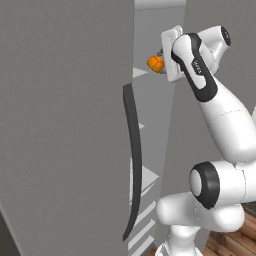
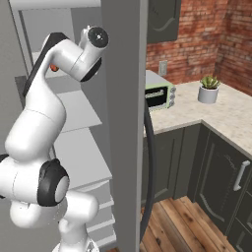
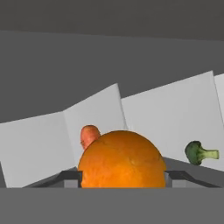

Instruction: Take the orange and broccoli from the second highest rack and move them to the highest rack where the squash and sweet potato are located, to maximize freezer space. Close the freezer door after rearranging.

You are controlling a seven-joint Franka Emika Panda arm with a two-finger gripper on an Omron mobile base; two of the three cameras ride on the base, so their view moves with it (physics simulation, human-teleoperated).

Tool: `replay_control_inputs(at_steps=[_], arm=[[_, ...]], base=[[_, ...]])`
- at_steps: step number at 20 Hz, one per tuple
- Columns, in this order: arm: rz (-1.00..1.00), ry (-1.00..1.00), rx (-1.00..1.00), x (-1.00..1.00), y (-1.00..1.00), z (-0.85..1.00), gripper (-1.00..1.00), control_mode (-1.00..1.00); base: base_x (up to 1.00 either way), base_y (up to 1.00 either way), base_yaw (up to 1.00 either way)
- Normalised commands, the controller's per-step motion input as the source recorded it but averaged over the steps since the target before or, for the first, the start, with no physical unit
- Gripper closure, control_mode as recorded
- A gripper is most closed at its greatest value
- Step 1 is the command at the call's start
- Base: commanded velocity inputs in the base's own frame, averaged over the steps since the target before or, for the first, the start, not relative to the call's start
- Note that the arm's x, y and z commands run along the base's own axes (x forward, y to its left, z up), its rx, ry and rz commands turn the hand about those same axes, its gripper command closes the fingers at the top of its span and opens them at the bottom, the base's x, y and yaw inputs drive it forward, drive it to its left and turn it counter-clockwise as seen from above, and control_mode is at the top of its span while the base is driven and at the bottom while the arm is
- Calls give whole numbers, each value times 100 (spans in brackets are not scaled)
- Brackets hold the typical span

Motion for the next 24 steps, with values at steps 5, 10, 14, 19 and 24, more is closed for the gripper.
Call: replay_control_inputs(at_steps=[5, 10, 14, 19, 24], arm=[[0, 6, 0, 46, 21, -2, 100, -100], [0, 11, -6, 38, 36, -13, 100, -100], [0, 5, -11, 34, 40, -19, 100, -100], [0, 0, -4, 34, 34, -20, 100, -100], [0, 0, 0, 38, 33, -21, 100, -100]], base=[[0, 0, 0], [0, 0, 0], [0, 0, 0], [0, 0, 0], [0, 0, 0]])
